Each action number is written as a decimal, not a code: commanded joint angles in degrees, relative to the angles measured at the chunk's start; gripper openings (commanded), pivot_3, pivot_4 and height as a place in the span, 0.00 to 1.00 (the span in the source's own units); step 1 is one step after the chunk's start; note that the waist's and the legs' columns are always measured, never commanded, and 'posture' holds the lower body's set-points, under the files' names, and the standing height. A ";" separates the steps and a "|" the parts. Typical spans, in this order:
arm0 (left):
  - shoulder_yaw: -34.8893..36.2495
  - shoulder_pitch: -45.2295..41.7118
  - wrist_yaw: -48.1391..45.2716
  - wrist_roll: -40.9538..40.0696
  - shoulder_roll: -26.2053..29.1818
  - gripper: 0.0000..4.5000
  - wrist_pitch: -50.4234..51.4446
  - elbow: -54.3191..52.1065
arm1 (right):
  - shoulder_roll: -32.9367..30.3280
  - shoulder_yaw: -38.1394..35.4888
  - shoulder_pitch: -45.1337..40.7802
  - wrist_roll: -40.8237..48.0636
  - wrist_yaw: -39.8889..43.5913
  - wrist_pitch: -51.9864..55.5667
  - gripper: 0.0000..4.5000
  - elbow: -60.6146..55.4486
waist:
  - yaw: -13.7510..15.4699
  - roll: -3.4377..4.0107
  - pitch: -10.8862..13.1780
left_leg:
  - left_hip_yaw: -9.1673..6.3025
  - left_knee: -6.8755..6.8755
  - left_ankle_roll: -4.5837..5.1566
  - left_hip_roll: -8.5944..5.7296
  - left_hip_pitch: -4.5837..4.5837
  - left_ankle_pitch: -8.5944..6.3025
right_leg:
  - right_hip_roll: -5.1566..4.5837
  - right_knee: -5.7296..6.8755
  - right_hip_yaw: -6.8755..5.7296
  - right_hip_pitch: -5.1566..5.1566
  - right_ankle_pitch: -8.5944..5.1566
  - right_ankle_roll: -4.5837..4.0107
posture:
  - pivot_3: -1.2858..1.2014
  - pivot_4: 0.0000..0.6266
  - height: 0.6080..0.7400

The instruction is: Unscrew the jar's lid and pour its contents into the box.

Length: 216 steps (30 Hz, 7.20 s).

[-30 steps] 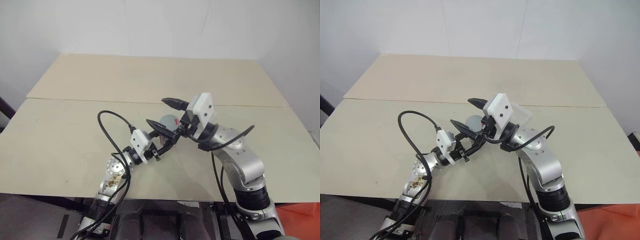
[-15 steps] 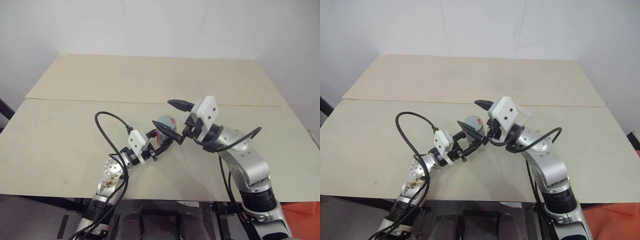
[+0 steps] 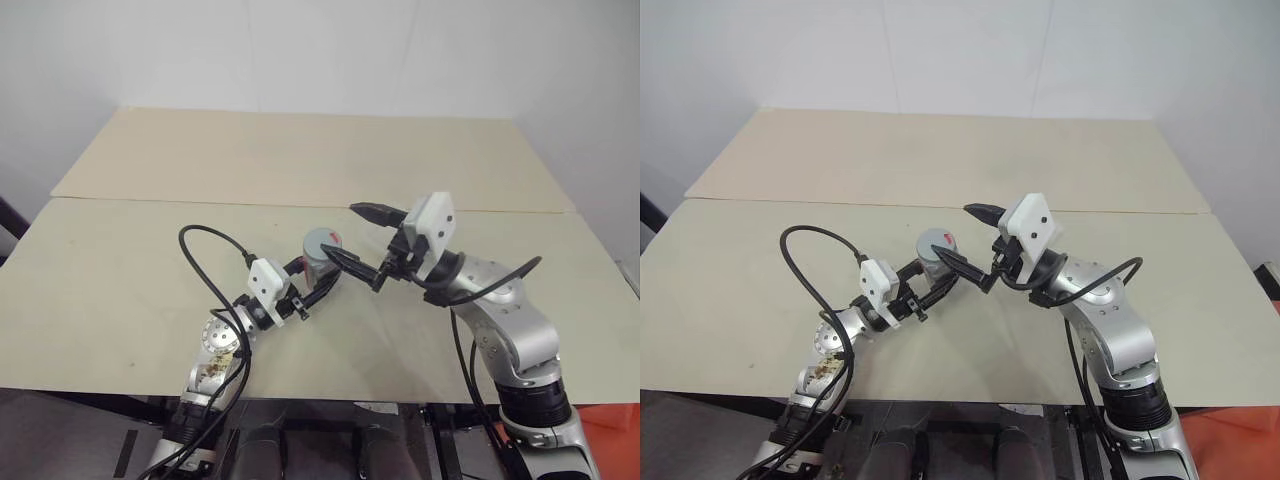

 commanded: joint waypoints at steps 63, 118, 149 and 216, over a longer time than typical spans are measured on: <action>0.97 -2.78 1.52 0.48 -0.83 0.47 -8.65 2.12 | 7.14 7.58 -6.96 -7.24 -9.77 0.40 0.99 1.94 | -0.34 0.00 0.00 | -0.02 0.01 0.00 -0.02 -0.04 0.00 | -0.02 -0.02 -0.02 0.01 0.00 0.00 | 0.52 0.24 1.00; 1.26 -3.30 1.14 0.19 -1.23 0.47 -9.78 3.55 | -0.01 1.48 -2.81 1.89 -3.46 6.33 0.99 -4.34 | -0.50 -0.01 0.00 | -0.05 0.01 0.00 -0.02 -0.03 0.00 | -0.01 -0.01 -0.03 0.02 0.00 0.01 | 0.52 0.24 1.00; 0.03 -3.10 0.52 1.46 -0.12 0.47 -11.17 4.72 | 3.12 -0.48 -5.33 5.77 -5.86 11.37 0.61 -3.42 | -0.58 0.00 0.00 | -0.04 0.01 0.00 -0.01 -0.03 0.00 | -0.01 -0.01 -0.03 0.01 0.00 0.01 | 0.52 0.24 1.00; -0.27 -14.60 -1.96 1.50 0.65 0.47 -6.97 13.17 | -17.71 -7.58 13.97 -2.97 -14.46 32.11 0.61 -0.71 | 0.23 0.00 0.00 | -0.09 0.04 0.01 -0.08 -0.19 0.00 | -0.02 -0.11 -0.05 -0.03 0.01 0.05 | 0.52 0.24 1.00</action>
